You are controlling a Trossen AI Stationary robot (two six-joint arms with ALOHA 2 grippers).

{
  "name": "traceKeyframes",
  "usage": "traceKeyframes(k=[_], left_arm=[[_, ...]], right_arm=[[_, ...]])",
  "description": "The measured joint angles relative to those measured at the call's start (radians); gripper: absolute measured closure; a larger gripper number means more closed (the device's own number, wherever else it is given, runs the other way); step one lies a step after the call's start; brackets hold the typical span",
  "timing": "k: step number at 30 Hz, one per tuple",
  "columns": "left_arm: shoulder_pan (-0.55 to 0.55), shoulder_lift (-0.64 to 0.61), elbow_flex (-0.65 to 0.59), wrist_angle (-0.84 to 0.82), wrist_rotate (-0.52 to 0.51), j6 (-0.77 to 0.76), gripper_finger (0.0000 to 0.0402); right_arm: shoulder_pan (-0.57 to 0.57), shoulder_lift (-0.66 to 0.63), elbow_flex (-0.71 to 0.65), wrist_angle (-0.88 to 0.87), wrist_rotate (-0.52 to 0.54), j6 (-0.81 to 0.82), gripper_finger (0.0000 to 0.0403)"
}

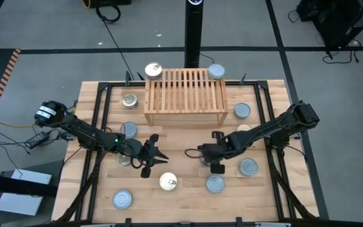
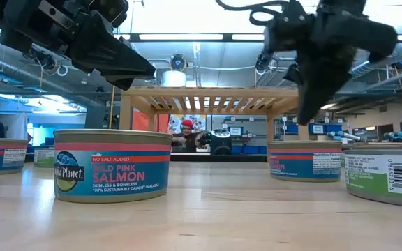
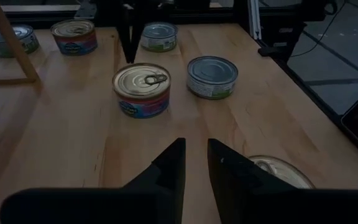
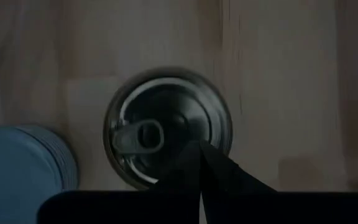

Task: Stack canned seafood by type on shelf
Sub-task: Put the blue-pink tuna can on the shelf

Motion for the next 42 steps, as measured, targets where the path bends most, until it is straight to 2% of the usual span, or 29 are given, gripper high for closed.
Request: traceKeyframes(k=[5,10,13,17,21,27,32,37,42], left_arm=[[0.013,0.049,0.000,0.039,-0.013,-0.038,0.0335],[0.046,0.121,0.000,0.092,-0.010,-0.081,0.0375],[0.067,0.140,0.000,0.135,0.034,-0.089,0.0396],[0.079,0.156,0.000,0.151,0.078,-0.089,0.0389],[0.079,0.157,0.001,0.158,0.079,-0.109,0.0379],[0.079,0.157,0.001,0.166,0.075,-0.115,0.0358],[0.079,0.157,0.001,0.184,0.069,-0.157,0.0333],[0.079,0.157,0.002,0.186,0.035,-0.164,0.0333],[0.079,0.157,0.020,0.178,0.036,-0.171,0.0359]], right_arm=[[0.014,0.000,-0.101,0.128,0.003,0.063,0.0397],[0.005,-0.005,-0.199,0.364,0.006,0.061,0.0397],[-0.013,-0.004,-0.222,0.457,-0.002,0.048,0.0397],[-0.046,0.004,-0.243,0.580,-0.013,-0.014,0.0397],[-0.087,0.006,-0.244,0.643,-0.012,-0.020,0.0395],[-0.070,-0.017,-0.157,0.602,-0.042,-0.020,0.0370],[-0.007,-0.029,-0.094,0.470,-0.035,-0.044,0.0358],[0.056,-0.030,-0.074,0.371,0.040,-0.011,0.0373],[0.094,-0.030,-0.074,0.302,0.109,0.060,0.0396]])
